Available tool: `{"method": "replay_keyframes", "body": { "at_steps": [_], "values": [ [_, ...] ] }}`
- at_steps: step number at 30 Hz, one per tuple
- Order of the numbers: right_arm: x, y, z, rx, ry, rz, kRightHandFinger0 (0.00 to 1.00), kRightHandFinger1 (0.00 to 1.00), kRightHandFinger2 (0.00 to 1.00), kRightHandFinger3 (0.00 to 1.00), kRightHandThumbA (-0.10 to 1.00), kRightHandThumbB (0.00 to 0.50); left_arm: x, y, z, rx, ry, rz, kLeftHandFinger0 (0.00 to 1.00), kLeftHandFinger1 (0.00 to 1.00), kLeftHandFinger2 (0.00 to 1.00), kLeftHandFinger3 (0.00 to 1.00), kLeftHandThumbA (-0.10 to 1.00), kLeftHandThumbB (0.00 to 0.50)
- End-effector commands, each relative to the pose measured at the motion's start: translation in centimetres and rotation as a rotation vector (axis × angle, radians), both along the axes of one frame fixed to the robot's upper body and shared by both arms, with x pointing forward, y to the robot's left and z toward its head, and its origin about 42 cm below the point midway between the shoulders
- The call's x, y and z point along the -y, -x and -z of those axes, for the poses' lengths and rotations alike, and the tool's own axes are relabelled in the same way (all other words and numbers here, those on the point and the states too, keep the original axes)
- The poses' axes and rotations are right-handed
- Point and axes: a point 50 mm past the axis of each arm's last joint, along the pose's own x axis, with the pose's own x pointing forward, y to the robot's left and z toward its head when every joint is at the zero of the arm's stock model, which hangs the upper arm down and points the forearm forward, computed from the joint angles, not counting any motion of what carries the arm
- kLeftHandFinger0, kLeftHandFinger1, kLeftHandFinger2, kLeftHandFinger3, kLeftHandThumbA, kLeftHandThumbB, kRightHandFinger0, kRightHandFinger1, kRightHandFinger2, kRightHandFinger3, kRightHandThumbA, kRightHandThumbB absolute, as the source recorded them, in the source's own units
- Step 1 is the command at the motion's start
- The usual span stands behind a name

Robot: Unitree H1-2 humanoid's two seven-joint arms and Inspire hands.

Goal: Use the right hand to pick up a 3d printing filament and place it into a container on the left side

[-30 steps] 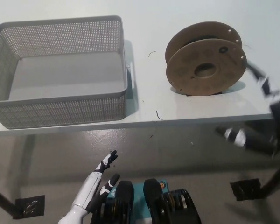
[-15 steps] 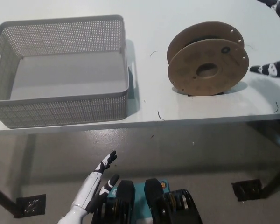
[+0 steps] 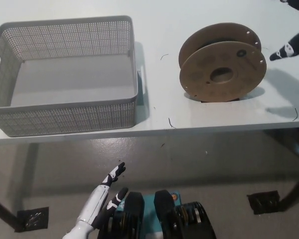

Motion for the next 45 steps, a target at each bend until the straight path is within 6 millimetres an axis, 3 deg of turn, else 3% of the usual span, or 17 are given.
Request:
{"method": "replay_keyframes", "body": {
  "at_steps": [1, 9, 14, 16, 18, 24, 29, 30, 32, 35, 38, 40, 45],
  "values": [
    [-1.8, -0.5, -5.7, -0.055, 0.078, -0.009, 1.00, 1.00, 1.00, 1.00, 1.00, 0.394, -0.2, 0.6, 0.0, 0.014, -0.017, 0.030, 1.00, 1.00, 1.00, 1.00, 1.00, 0.274],
    [-4.6, -3.4, -8.2, -0.148, 0.108, 0.013, 1.00, 1.00, 1.00, 1.00, 1.00, 0.401, 0.0, 1.6, 0.6, -0.001, -0.009, 0.037, 1.00, 1.00, 1.00, 1.00, 1.00, 0.255],
    [-6.7, -4.5, -10.5, -0.117, 0.185, 0.078, 1.00, 1.00, 1.00, 1.00, 1.00, 0.486, 0.2, 1.5, 0.6, -0.013, -0.008, 0.039, 1.00, 1.00, 1.00, 1.00, 1.00, 0.264],
    [-7.4, -4.9, -11.2, -0.104, 0.206, 0.094, 1.00, 1.00, 1.00, 1.00, 1.00, 0.471, 0.2, 1.3, 0.6, -0.011, -0.005, 0.038, 1.00, 1.00, 1.00, 1.00, 1.00, 0.265],
    [-7.9, -5.4, -11.8, -0.098, 0.223, 0.109, 1.00, 1.00, 1.00, 1.00, 1.00, 0.497, 0.2, 1.3, 0.5, -0.010, -0.004, 0.038, 1.00, 1.00, 1.00, 1.00, 1.00, 0.263],
    [-10.4, -7.1, -13.9, -0.081, 0.295, 0.181, 1.00, 1.00, 1.00, 1.00, 1.00, 0.472, 0.2, 1.1, 0.4, -0.007, -0.008, 0.045, 1.00, 1.00, 1.00, 1.00, 1.00, 0.256],
    [-11.6, -8.2, -13.2, -0.080, 0.340, 0.144, 1.00, 1.00, 1.00, 1.00, 1.00, 0.401, 0.4, 1.0, 0.2, -0.010, -0.002, 0.048, 1.00, 1.00, 1.00, 1.00, 1.00, 0.241],
    [-11.6, -8.5, -13.0, -0.101, 0.345, 0.137, 1.00, 1.00, 1.00, 1.00, 1.00, 0.399, 0.3, 1.0, 0.2, -0.011, -0.004, 0.047, 1.00, 1.00, 1.00, 1.00, 1.00, 0.242],
    [-11.8, -9.0, -12.3, -0.116, 0.365, 0.158, 1.00, 1.00, 1.00, 1.00, 1.00, 0.449, 0.3, 0.9, 0.1, -0.009, -0.007, 0.049, 1.00, 1.00, 1.00, 1.00, 1.00, 0.241],
    [-12.1, -9.3, -11.4, -0.174, 0.337, 0.141, 1.00, 1.00, 1.00, 1.00, 1.00, 0.434, 0.3, 0.7, -0.1, -0.002, -0.013, 0.052, 1.00, 1.00, 1.00, 1.00, 1.00, 0.245],
    [-12.9, -9.7, -10.6, -0.243, 0.395, 0.161, 1.00, 1.00, 1.00, 1.00, 1.00, 0.455, 0.1, 0.3, -0.4, -0.001, -0.022, 0.051, 1.00, 1.00, 1.00, 1.00, 1.00, 0.245],
    [-12.9, -10.0, -10.0, -0.246, 0.351, 0.158, 1.00, 1.00, 1.00, 1.00, 1.00, 0.395, 0.2, 0.2, -0.5, -0.001, -0.031, 0.051, 1.00, 1.00, 1.00, 1.00, 1.00, 0.244],
    [-14.1, -10.6, -7.8, -0.262, 0.340, 0.135, 1.00, 1.00, 1.00, 1.00, 1.00, 0.383, -0.5, 0.3, -0.6, 0.005, -0.037, 0.035, 1.00, 1.00, 1.00, 1.00, 1.00, 0.234]
  ]
}}
